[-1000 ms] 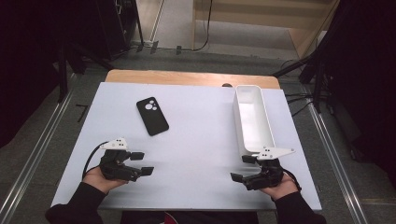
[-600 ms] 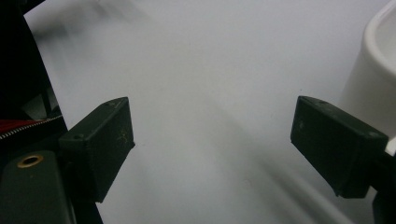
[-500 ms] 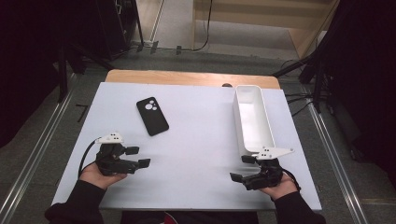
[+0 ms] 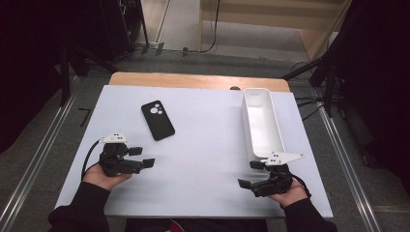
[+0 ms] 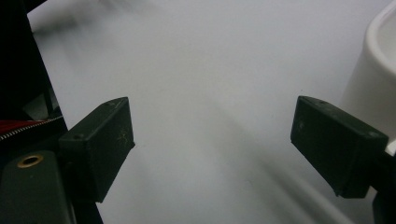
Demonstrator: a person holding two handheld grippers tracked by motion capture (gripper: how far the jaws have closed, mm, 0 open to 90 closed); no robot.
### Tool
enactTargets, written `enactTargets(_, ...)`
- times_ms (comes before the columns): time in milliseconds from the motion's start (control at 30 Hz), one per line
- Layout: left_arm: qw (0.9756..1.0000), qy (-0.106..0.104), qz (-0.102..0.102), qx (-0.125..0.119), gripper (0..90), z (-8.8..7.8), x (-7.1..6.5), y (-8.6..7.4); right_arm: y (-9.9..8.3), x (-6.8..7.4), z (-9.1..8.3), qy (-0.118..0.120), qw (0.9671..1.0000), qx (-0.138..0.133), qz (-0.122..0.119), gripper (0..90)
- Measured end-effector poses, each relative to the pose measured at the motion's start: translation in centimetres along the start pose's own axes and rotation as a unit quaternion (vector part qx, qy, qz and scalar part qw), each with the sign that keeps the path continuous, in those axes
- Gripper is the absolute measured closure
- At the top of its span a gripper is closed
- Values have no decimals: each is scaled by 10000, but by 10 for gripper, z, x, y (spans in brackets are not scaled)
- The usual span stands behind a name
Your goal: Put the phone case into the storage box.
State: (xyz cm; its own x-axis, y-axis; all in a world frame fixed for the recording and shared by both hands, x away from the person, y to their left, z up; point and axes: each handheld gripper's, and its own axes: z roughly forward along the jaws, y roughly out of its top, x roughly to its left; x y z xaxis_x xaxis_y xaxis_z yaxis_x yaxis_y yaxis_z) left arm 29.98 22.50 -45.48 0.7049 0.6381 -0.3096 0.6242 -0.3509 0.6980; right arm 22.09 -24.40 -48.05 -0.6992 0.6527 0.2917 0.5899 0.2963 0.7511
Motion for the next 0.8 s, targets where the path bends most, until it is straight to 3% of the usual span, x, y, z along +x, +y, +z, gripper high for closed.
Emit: enactTargets(800, 9999, -82, -109, -24, 221, 9, 10, 39, 0, 0, 0, 2, 10000, -20, -6, 117)
